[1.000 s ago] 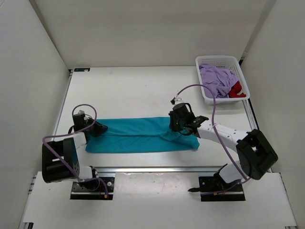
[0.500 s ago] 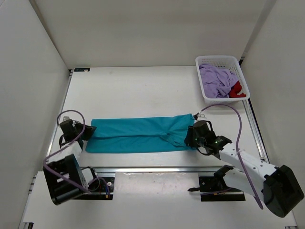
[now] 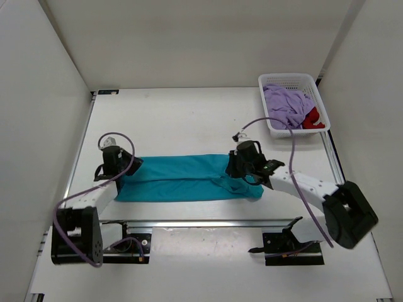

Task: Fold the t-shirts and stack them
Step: Fold the other side of the tshirt into a rectangle

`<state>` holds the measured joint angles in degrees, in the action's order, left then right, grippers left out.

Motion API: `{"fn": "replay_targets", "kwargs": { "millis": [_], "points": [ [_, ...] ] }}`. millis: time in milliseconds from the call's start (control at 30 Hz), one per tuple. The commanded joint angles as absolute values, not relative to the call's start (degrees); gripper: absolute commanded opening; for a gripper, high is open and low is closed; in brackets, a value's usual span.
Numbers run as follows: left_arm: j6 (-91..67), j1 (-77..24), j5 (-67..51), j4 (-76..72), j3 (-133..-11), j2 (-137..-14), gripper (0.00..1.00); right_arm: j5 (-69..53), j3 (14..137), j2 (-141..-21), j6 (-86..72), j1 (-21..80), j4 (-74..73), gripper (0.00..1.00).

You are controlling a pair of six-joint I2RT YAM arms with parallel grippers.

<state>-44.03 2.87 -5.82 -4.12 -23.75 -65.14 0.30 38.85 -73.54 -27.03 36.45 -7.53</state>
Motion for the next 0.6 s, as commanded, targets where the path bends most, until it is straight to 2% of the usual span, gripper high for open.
{"fn": "replay_targets", "kwargs": {
  "millis": [0,167,367,567],
  "points": [
    [-47.01,0.8,-7.98,-8.59,-25.49,-69.87,0.14,-3.86,43.24,-80.04,-23.73,36.66,-0.88,0.0],
    [-48.6,1.76,-13.43,-12.12,-25.4,-78.12,0.12,-5.54,44.83,-84.81,-23.64,36.47,-2.1,0.0],
    [-49.65,5.44,-15.29,-15.99,-22.24,-79.1,0.13,-7.29,41.14,-83.41,-24.52,43.14,-3.34,0.0],
    [-49.92,4.39,-15.03,-15.65,-23.99,-77.43,0.13,-9.93,42.09,-82.7,-25.23,47.9,-6.93,0.0]
  ]
}}
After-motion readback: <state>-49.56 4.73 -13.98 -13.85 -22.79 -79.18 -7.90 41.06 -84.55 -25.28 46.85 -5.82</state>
